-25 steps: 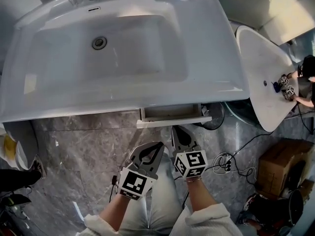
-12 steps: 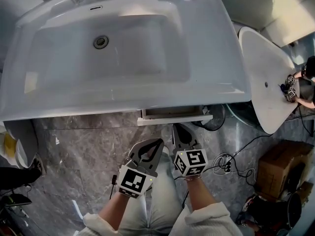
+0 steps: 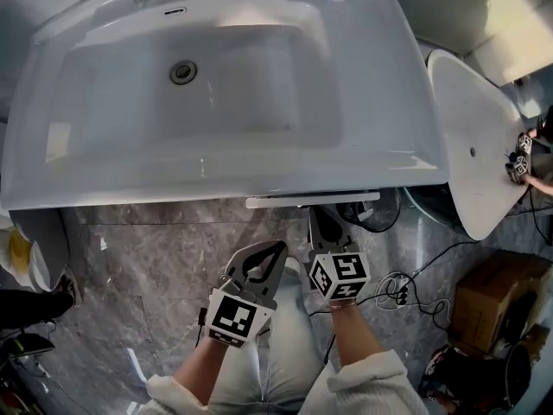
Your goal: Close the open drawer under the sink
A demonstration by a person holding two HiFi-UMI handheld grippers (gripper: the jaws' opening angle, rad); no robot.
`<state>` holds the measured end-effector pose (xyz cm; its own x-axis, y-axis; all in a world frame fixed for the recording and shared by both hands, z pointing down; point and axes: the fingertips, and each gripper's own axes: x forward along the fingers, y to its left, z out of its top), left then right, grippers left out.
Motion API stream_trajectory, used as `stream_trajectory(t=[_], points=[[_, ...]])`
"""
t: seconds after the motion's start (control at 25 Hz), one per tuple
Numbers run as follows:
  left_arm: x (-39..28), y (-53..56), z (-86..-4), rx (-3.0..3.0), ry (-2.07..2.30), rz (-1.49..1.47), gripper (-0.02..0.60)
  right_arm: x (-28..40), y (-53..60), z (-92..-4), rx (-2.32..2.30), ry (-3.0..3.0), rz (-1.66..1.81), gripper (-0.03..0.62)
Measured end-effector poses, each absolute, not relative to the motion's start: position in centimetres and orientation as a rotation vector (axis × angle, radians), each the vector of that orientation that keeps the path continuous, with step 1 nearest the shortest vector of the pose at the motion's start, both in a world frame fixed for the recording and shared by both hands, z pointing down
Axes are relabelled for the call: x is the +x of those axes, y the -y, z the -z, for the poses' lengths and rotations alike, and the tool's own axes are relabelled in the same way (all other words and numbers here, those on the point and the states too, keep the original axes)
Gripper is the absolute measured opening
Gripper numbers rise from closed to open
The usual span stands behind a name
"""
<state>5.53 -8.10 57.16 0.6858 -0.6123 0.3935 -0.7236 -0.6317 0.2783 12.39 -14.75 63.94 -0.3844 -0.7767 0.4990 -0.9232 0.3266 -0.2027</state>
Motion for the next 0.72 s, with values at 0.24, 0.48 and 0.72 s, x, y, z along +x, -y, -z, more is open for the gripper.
stream_trajectory(t=[0.24,0.48,0.72], points=[[4.8,8.9,-57.1,2.474,1.063,-0.359,0.017,12.2,17.1,-63.9,1.515,2.288,-0.627,0.009],[4.3,9.6,-57.1,2.462,1.083,-0.354,0.017,12.2,18.4,-63.7,1.531,2.29,-0.613,0.009],[3.6,10.3,-57.3,2.456,1.091,-0.355,0.017,11.9,19.4,-63.8,1.538,2.29,-0.603,0.009]])
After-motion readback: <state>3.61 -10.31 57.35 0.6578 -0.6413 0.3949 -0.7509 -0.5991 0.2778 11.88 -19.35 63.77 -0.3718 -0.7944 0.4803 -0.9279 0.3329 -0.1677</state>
